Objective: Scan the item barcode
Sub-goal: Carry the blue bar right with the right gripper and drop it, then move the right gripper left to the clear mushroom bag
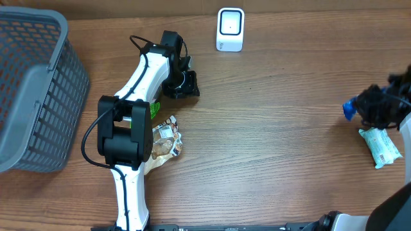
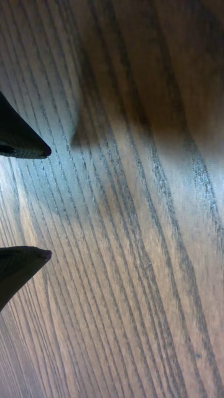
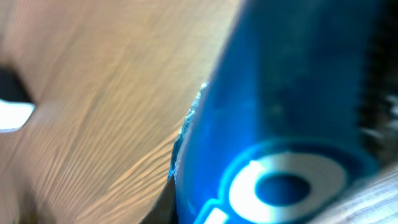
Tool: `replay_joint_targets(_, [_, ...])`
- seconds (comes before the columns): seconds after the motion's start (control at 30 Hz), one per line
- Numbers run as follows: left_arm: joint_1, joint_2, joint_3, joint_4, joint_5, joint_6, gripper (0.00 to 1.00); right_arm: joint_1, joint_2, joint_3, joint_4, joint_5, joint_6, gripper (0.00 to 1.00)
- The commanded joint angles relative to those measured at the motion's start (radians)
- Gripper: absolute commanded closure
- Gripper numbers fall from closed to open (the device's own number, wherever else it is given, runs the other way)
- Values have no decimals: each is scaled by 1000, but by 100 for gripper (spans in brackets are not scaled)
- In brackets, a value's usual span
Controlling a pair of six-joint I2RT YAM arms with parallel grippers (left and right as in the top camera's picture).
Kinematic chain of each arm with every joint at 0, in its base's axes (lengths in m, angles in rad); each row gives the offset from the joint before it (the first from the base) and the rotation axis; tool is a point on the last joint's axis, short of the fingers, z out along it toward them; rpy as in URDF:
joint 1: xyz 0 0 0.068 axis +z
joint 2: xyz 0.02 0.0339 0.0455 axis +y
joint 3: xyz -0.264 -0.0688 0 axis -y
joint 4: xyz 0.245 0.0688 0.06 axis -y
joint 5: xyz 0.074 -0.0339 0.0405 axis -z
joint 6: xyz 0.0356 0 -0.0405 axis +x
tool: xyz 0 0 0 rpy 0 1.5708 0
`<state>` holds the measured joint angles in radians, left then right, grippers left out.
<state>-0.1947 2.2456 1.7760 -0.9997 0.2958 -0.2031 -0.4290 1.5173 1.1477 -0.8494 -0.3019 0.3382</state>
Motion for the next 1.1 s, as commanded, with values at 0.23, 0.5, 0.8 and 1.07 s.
replay_joint_targets(0.23, [14,-6,198,-130,52,22,67,-91,47,-86,144,-241,-19,30])
replay_joint_targets(0.5, [26,-56,605,-403,-18,66,70,-27,45,124,-59,-254,-126,17])
replay_joint_targets(0.8, [71,-205,823,-617,-180,65,61,324,48,210,-105,-310,-127,17])
replay_joint_targets(1.07, [202,-256,805,-690,-153,65,51,722,101,197,55,-302,-46,17])
